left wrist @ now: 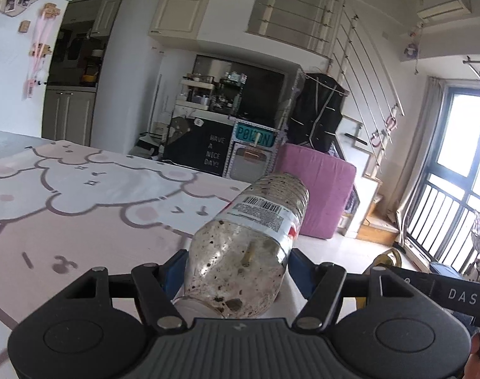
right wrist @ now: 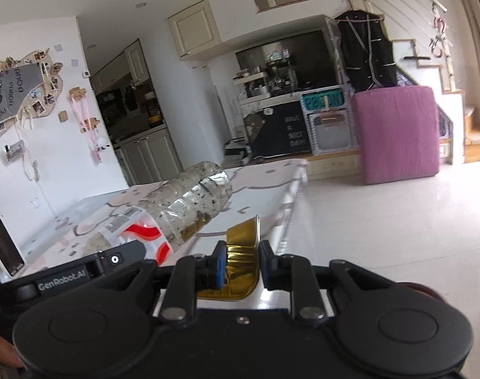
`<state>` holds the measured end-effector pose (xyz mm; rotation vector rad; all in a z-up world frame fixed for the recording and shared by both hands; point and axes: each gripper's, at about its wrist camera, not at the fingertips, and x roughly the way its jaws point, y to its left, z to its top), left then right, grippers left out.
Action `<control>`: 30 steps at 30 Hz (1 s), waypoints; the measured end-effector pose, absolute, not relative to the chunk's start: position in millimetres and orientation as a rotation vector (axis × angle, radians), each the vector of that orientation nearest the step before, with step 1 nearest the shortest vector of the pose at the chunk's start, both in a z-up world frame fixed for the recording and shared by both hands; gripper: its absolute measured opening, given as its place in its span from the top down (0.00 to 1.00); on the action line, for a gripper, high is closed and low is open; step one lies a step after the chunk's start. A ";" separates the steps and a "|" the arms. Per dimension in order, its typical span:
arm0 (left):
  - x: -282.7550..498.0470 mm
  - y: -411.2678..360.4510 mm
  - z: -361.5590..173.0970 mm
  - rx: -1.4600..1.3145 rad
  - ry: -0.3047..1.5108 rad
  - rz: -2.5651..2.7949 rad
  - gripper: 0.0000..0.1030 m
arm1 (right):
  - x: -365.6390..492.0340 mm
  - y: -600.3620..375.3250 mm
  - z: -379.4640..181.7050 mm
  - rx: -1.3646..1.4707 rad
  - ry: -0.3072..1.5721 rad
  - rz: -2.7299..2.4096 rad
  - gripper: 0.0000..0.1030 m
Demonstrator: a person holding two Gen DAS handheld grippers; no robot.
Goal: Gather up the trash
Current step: 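Lift the bottle with the left tool while the right tool lifts the foil wrapper, then carry the bottle and foil wrapper in both tools over the yellow wastebasket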
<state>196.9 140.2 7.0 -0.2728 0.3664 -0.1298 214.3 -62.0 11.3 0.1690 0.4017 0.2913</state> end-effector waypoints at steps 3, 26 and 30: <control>193.8 118.9 5.7 -0.249 0.374 -0.143 0.34 | 207.4 -81.0 10.2 0.138 0.397 0.259 0.78; 220.9 -22.8 -36.8 -0.067 0.533 -0.294 0.34 | 209.8 -218.8 -43.8 0.159 0.445 0.027 0.78; 241.5 -40.3 -41.8 -0.013 0.603 -0.336 0.34 | 220.6 -233.5 -64.0 0.197 0.485 0.012 0.78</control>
